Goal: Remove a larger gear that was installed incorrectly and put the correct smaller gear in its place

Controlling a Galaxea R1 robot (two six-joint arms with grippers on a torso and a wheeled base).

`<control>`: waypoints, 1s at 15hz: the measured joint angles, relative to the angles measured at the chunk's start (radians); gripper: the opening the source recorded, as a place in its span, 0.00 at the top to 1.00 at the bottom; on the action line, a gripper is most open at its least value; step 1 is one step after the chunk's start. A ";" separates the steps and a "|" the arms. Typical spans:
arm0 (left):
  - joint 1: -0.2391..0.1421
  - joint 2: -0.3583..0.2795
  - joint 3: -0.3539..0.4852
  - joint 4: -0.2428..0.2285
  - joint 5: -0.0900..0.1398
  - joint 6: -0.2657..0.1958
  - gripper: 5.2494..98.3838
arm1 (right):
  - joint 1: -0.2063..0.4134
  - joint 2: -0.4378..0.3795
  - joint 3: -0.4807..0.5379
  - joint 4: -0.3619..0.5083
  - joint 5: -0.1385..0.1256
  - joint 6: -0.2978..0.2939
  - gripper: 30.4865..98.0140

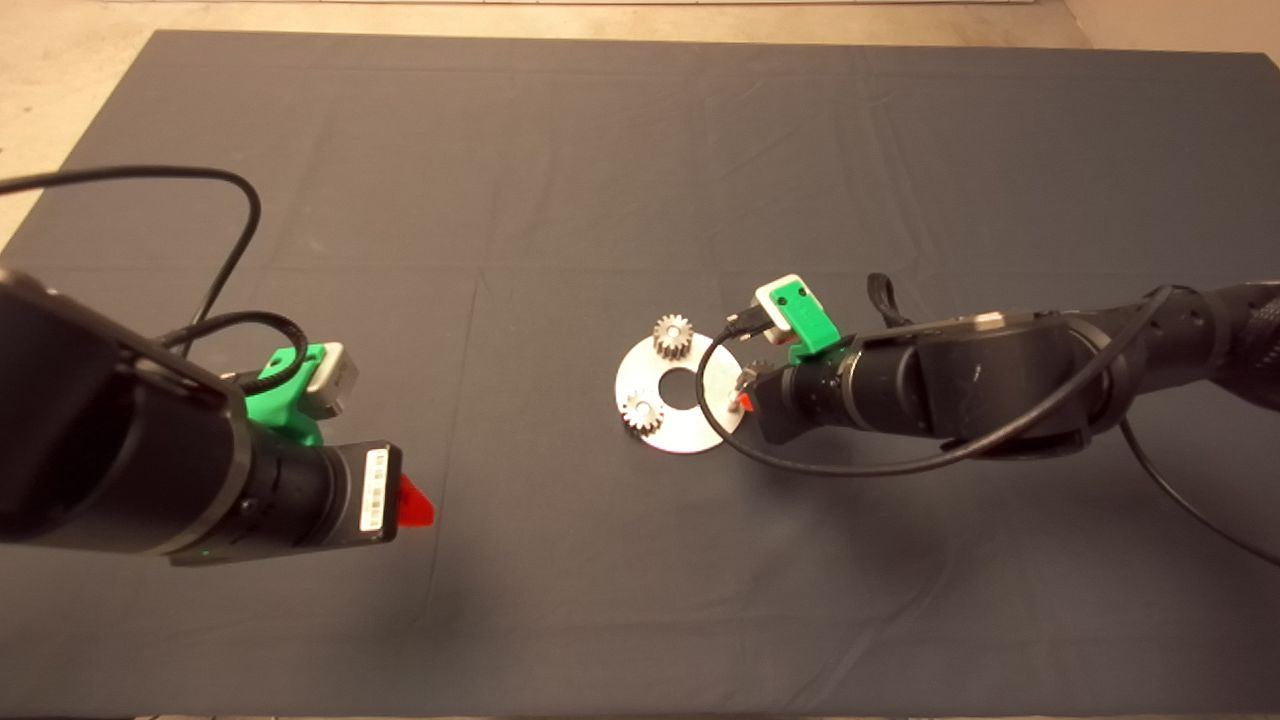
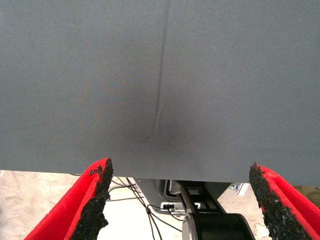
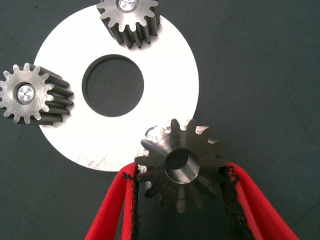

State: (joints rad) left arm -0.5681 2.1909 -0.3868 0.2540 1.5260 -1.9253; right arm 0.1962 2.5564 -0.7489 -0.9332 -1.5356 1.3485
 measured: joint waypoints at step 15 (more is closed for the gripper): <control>0.010 -0.002 0.004 0.051 0.000 -0.001 0.32 | -0.011 0.051 -0.078 -0.006 0.000 0.002 0.95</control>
State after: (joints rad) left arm -0.5577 2.1885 -0.3832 0.3047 1.5260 -1.9262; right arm 0.1855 2.6070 -0.8266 -0.9396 -1.5358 1.3509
